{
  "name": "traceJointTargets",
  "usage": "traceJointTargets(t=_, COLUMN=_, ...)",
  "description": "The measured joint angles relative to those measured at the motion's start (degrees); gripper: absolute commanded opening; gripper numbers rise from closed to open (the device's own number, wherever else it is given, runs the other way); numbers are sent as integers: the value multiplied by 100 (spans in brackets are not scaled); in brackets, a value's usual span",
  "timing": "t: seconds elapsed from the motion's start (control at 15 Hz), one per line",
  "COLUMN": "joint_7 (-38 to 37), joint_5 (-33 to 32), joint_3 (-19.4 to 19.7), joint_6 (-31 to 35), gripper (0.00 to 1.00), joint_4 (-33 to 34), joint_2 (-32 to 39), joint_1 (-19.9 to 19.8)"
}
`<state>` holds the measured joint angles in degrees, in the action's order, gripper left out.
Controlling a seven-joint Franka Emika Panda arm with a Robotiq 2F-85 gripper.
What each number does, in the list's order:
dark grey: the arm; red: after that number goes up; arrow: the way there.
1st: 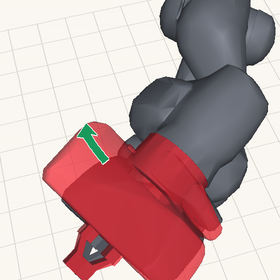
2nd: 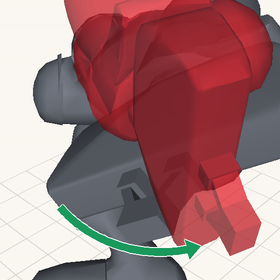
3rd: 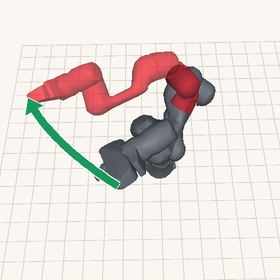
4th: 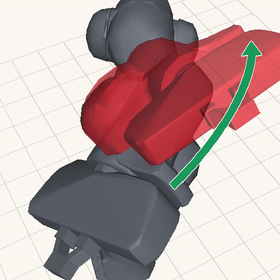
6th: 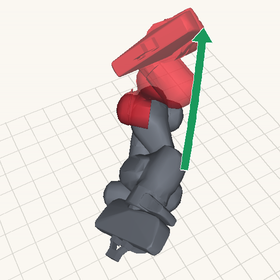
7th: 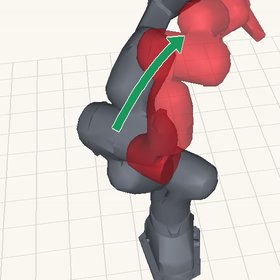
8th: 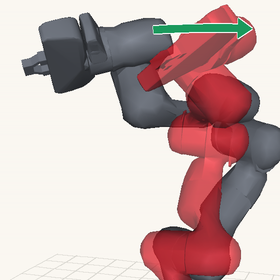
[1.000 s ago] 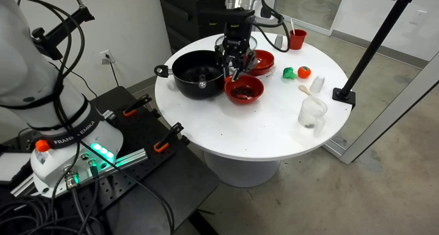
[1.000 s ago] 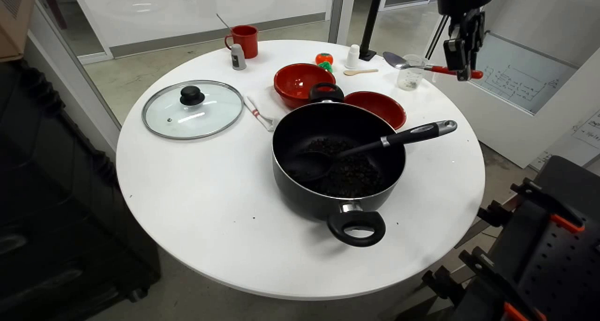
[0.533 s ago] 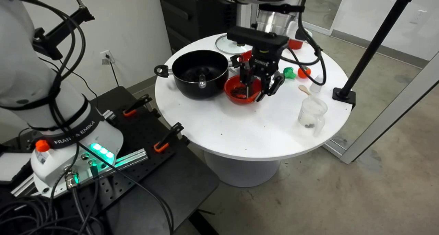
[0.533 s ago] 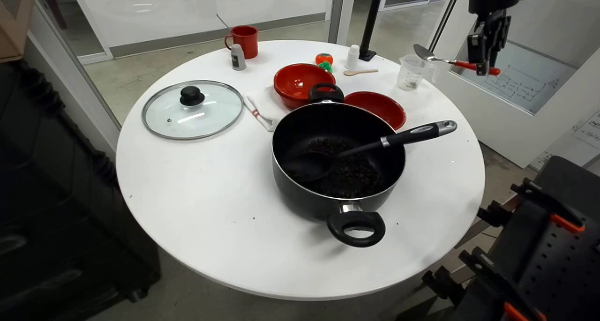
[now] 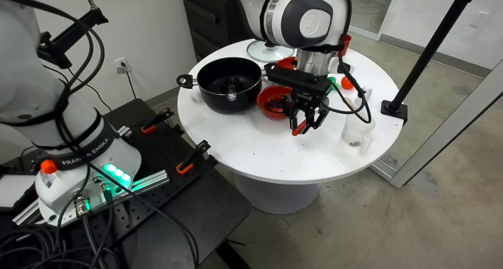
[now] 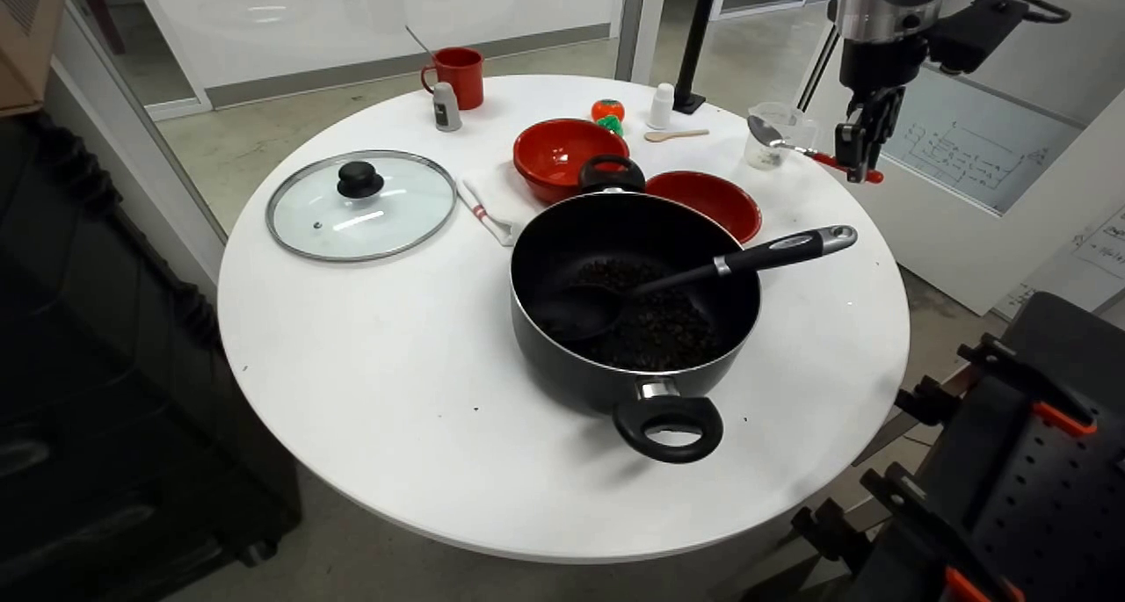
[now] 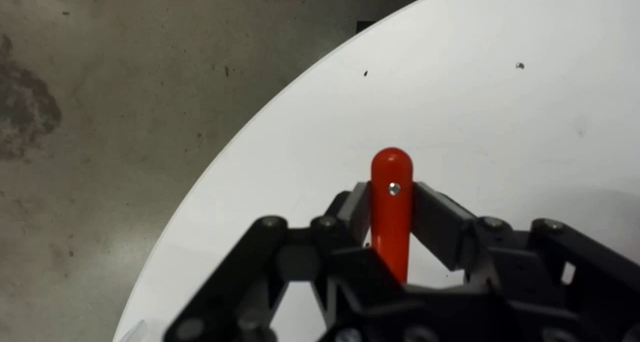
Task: Use the spoon to scoop some beans from the red bowl and put them in the pot
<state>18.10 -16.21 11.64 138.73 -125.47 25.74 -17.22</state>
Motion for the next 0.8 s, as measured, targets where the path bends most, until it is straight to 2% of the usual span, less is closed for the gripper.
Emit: traceJointTargets(t=0.8, joint_7=75, joint_5=31, joint_3=-104, joint_6=841, gripper=6, joint_4=154, joint_2=773, joint_1=-120)
